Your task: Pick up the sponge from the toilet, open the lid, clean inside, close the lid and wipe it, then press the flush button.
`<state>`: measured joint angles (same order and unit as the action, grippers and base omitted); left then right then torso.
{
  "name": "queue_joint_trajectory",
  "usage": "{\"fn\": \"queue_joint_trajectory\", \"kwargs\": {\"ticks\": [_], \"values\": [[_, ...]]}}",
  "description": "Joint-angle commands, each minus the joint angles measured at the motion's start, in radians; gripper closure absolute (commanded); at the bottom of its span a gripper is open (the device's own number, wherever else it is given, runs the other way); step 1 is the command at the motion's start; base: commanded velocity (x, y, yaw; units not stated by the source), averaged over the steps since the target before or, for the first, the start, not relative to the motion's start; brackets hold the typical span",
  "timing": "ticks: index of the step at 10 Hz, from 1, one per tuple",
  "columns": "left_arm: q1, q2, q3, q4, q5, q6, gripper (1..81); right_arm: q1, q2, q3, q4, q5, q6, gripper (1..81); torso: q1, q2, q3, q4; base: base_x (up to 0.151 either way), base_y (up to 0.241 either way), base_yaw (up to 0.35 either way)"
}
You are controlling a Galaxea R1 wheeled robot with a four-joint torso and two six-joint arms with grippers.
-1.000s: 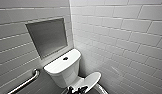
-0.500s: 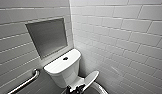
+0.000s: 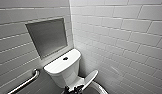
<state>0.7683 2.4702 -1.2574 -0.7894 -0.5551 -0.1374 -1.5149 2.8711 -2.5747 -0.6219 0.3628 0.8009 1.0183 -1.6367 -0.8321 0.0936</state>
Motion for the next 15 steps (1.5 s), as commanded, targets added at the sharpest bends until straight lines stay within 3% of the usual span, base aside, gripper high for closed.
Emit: {"fn": "queue_joint_trajectory", "kwargs": {"ticks": [1, 3, 7, 10, 15], "values": [[-0.122, -0.043, 0.003, 0.044, 0.006, -0.168, 1.0, 0.026, -0.013, 0.002, -0.018, -0.033, -0.003, 81.1, 0.000, 0.000, 0.000, 0.000, 0.000, 0.000, 0.000], [-0.157, -0.045, -0.010, 0.085, -0.034, -0.272, 1.0, 0.024, -0.011, -0.002, -0.018, -0.033, -0.003, 81.1, 0.000, 0.000, 0.000, 0.000, 0.000, 0.000, 0.000], [-0.217, 0.009, -0.089, 0.042, -0.022, -0.378, 1.0, 0.024, 0.019, -0.039, -0.016, -0.048, -0.003, 81.1, 0.000, 0.000, 0.000, 0.000, 0.000, 0.000, 0.000], [-0.266, -0.011, -0.099, 0.033, -0.031, -0.390, 1.0, 0.020, 0.032, -0.065, -0.018, -0.048, -0.002, 81.1, 0.000, 0.000, 0.000, 0.000, 0.000, 0.000, 0.000], [-0.327, -0.069, -0.218, 0.029, -0.029, -0.530, 1.0, 0.015, 0.030, -0.062, -0.016, -0.048, 0.006, 81.1, 0.000, 0.000, 0.000, 0.000, 0.000, 0.000, 0.000]]}}
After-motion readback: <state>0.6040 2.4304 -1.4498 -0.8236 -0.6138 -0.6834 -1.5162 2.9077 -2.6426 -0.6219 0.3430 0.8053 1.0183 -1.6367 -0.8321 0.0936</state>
